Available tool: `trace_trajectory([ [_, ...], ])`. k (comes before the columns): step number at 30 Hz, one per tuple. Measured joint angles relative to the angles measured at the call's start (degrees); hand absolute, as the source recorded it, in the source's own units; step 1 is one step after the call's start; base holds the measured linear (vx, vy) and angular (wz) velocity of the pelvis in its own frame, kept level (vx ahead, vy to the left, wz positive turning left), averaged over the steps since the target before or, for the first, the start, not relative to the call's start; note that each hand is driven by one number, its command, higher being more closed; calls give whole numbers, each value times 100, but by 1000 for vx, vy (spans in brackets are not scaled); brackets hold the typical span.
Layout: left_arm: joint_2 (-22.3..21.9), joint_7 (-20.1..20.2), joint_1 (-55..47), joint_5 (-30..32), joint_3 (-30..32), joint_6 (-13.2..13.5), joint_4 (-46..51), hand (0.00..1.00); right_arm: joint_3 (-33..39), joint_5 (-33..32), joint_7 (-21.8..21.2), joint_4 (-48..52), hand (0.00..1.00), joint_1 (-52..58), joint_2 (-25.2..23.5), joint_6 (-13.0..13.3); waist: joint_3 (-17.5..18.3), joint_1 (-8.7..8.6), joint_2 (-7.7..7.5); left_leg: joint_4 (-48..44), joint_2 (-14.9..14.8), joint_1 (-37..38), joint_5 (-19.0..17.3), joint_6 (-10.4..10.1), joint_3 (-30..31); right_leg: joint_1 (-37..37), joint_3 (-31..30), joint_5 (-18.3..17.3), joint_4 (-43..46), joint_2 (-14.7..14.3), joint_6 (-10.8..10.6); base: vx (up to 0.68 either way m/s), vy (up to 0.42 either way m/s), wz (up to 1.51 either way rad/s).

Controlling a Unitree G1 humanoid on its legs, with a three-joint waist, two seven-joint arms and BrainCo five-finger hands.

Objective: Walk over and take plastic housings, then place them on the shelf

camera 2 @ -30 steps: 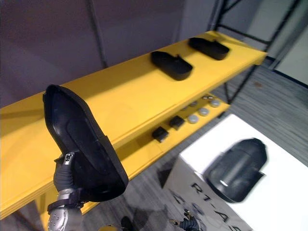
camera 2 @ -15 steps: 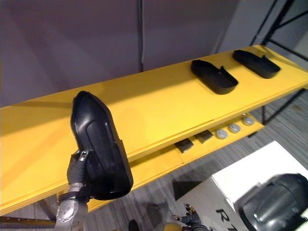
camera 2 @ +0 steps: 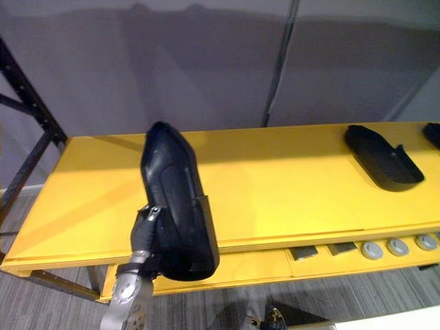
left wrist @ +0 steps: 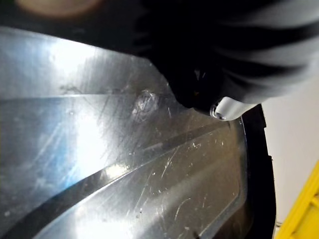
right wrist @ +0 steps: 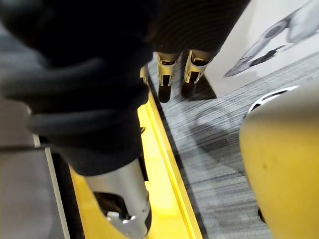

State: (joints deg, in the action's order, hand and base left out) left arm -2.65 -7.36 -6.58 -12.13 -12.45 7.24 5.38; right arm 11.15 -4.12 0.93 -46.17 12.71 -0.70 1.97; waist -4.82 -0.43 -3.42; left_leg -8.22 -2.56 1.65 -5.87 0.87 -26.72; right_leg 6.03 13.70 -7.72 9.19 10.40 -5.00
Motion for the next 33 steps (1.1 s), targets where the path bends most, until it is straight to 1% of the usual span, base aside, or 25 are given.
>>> trace_trajectory([
  [1, 1, -10, 44, 8, -9, -12, -49, 100, -2, 11, 0, -3, 0, 6, -19, -9, 20, 3, -30, 16, 17, 1, 3, 4, 12, 3, -9, 1, -7, 11, 1, 18, 34, 11],
  [4, 1, -113, 241, 51, -71, -36, -318, 100, -2, 19, 1, -7, 0, 2, -23, -27, 33, -8, -32, 65, 29, 13, 17, 17, -19, -8, -75, 3, -52, 3, 3, -14, -4, -5],
  [6, 18, -161, 419, 68, -90, -68, -565, 100, 3, 19, 6, -41, 0, -34, -22, -45, 37, -21, -27, 276, 53, 130, 163, -13, -116, -9, -155, 20, -127, -22, 8, -47, -52, -26],
  [9, 68, -271, 878, 181, -101, -152, -1098, 100, -8, 22, 13, -185, 0, -180, -23, -76, 49, -175, -15, 772, 61, 318, 511, -95, -174, -43, -228, 66, -269, -130, 11, -90, -104, -16],
  [10, 92, -349, 1078, 223, -163, -174, -1309, 100, -8, 21, 14, -183, 0, -200, -14, -76, 60, -224, 22, 1014, 57, 373, 690, -135, -161, -98, -234, 89, -272, -197, 44, -84, -102, -2],
  [11, 106, -375, 1177, 223, -210, -188, -1415, 100, -7, 20, 14, -182, 0, -203, -5, -75, 84, -243, 56, 1129, 47, 380, 760, -134, -144, -139, -232, 99, -273, -235, 60, -110, -115, -4],
  [12, 122, -401, 1362, 225, -260, -225, -1597, 100, -7, 20, 16, -195, 0, -232, 44, -76, 114, -309, 110, 1325, 34, 394, 890, -169, -129, -222, -239, 116, -276, -296, 87, -121, -113, -4],
  [13, 123, -423, 1531, 231, -270, -253, -1778, 100, -8, 22, 20, -279, 0, -311, 81, -79, 105, -380, 136, 1322, -4, 382, 925, -196, -122, -237, -263, 152, -294, -342, 130, -99, -91, -9],
  [14, 125, -448, 1611, 231, -266, -281, -1864, 100, -9, 22, 26, -322, 0, -342, 96, -80, 111, -418, 148, 1322, -22, 385, 932, -200, -131, -239, -289, 170, -310, -370, 141, -108, -103, -24],
  [15, 154, -504, 1866, 233, -256, -342, -2113, 100, -9, 22, 28, -378, 0, -389, 111, -80, 114, -465, 171, 1322, -66, 389, 948, -217, -171, -239, -375, 267, -415, -438, 170, -65, -61, -26],
  [17, 206, -562, 2119, 233, -256, -361, -2353, 100, -9, 21, 28, -381, 0, -416, 120, -80, 100, -515, 185, 1322, -89, 361, 966, -219, -176, -246, -422, 335, -505, -483, 182, -53, -47, -17],
  [21, 342, -708, 2701, 232, -216, -426, -2972, 100, -17, 22, 28, -382, 0, -454, 151, -80, 60, -572, 215, 1322, -98, 342, 975, -214, -234, -270, -548, 450, -644, -525, 188, -29, -15, -16],
  [23, 344, -856, 2995, 228, -62, -481, -3335, 100, -32, 21, 29, -416, 0, -525, 194, -81, 18, -684, 253, 1322, -85, 304, 980, -206, -237, -296, -556, 479, -680, -530, 187, -6, -5, -2],
  [27, 346, -980, 3439, 199, 98, -534, -3788, 100, -55, 20, 30, -421, 0, -576, 217, -81, -27, -711, 285, 1320, -86, 203, 996, -196, -256, -406, -568, 505, -680, -549, 205, 2, -10, -4],
  [30, 333, -1042, 3806, 26, 201, -537, -4109, 100, -53, 18, 31, -403, 0, -630, 217, -80, -127, -726, 317, 1320, -110, 213, 1000, -203, -328, -432, -667, 521, -682, -586, 230, 5, -23, -14],
  [32, 331, -1115, 4106, -182, 207, -554, -4296, 100, -58, 15, 30, -269, 0, -638, 226, -77, -216, -802, 367, 1320, -159, 124, 1017, -211, -367, -571, -754, 537, -642, -589, 252, -28, -35, -18],
  [33, 331, -1116, 4153, -242, 206, -556, -4306, 100, -63, 16, 31, -247, 0, -639, 230, -78, -222, -806, 374, 1320, -169, 98, 1018, -212, -409, -634, -809, 537, -610, -599, 252, -34, -31, -36],
])
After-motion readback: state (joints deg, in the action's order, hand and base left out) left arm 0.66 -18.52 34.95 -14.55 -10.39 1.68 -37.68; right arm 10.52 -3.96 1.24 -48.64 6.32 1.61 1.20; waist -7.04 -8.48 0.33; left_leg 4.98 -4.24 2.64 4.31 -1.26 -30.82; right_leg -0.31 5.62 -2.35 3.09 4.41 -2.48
